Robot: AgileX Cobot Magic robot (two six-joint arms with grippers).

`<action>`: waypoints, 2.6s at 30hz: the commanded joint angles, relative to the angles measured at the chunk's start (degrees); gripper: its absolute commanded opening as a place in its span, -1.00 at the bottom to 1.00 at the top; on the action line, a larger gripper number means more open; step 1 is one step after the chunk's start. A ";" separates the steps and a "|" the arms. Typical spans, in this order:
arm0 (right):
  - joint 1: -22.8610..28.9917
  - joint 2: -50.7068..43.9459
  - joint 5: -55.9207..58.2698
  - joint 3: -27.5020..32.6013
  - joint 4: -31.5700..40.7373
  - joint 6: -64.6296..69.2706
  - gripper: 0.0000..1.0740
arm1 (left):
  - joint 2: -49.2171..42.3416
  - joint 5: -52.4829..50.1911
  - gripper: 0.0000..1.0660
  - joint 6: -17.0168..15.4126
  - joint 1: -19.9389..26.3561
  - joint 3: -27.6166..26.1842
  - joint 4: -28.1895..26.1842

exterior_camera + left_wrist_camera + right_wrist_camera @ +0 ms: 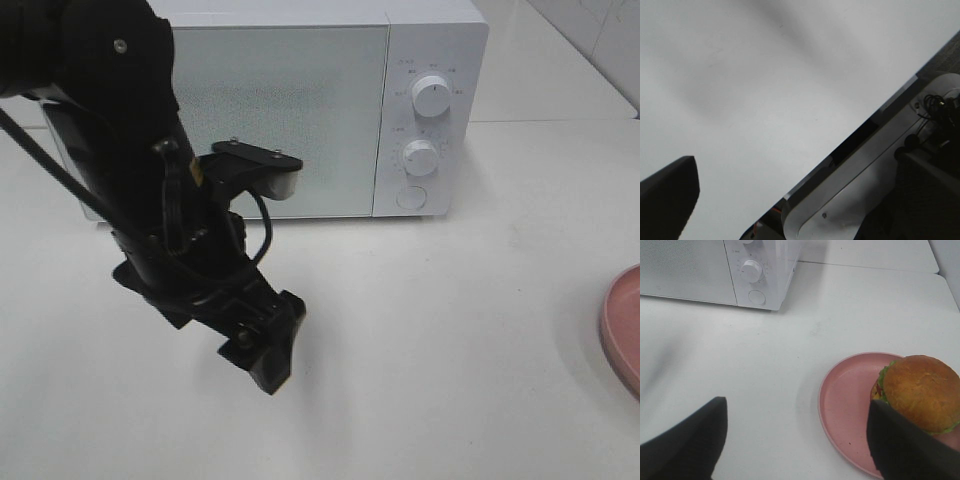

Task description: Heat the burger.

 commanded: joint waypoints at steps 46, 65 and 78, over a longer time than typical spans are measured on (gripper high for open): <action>-0.46 -1.43 -0.97 0.17 -0.34 -0.40 0.42 | -70.87 5.04 0.87 -4.35 42.34 37.01 10.08; -0.46 -1.43 -0.97 0.17 -0.34 -0.40 0.42 | -92.99 5.04 0.87 -4.35 44.46 37.01 7.91; -0.46 -1.43 -0.97 0.17 -0.34 -0.40 0.42 | -101.36 4.98 0.87 -4.35 46.52 37.01 7.85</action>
